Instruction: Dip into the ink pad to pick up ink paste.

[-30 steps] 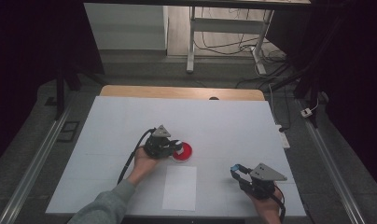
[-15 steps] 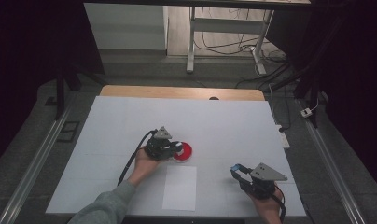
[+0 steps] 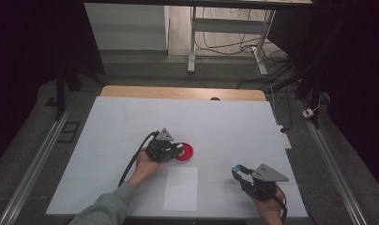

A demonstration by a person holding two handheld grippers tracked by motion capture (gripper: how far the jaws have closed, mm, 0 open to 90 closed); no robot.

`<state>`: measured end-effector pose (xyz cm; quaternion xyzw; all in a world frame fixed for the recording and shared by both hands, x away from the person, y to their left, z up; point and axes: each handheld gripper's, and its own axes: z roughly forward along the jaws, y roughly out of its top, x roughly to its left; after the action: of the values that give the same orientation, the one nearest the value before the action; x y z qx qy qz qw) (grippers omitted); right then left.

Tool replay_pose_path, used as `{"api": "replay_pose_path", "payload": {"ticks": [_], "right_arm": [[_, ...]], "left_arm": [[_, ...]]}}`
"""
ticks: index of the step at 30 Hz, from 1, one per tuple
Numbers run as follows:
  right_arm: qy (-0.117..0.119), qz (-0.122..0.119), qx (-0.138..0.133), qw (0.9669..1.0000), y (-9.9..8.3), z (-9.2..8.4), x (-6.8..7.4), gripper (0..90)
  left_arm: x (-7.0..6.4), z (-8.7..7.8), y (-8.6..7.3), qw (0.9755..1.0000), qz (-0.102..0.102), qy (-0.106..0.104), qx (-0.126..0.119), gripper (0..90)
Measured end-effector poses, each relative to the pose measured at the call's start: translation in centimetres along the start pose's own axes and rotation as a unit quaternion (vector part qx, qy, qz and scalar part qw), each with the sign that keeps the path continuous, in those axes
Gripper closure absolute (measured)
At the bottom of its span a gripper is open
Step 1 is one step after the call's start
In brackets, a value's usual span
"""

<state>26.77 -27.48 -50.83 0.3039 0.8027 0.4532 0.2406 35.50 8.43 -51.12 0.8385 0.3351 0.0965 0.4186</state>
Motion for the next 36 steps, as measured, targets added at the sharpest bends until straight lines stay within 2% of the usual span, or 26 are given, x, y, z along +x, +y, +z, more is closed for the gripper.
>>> {"api": "replay_pose_path", "payload": {"ticks": [25,36], "right_arm": [[-0.003,-0.001,0.0,1.0,0.02,0.02,0.07,64.9],[-0.001,-0.002,-0.002,1.0,0.07,-0.06,0.06,64.9]], "left_arm": [[-0.1,0.05,-0.17,1.0,-0.001,0.003,0.001,76.0],[-0.04,-0.34,-0.1,0.9999,-0.005,0.003,-0.011,75.9]]}}
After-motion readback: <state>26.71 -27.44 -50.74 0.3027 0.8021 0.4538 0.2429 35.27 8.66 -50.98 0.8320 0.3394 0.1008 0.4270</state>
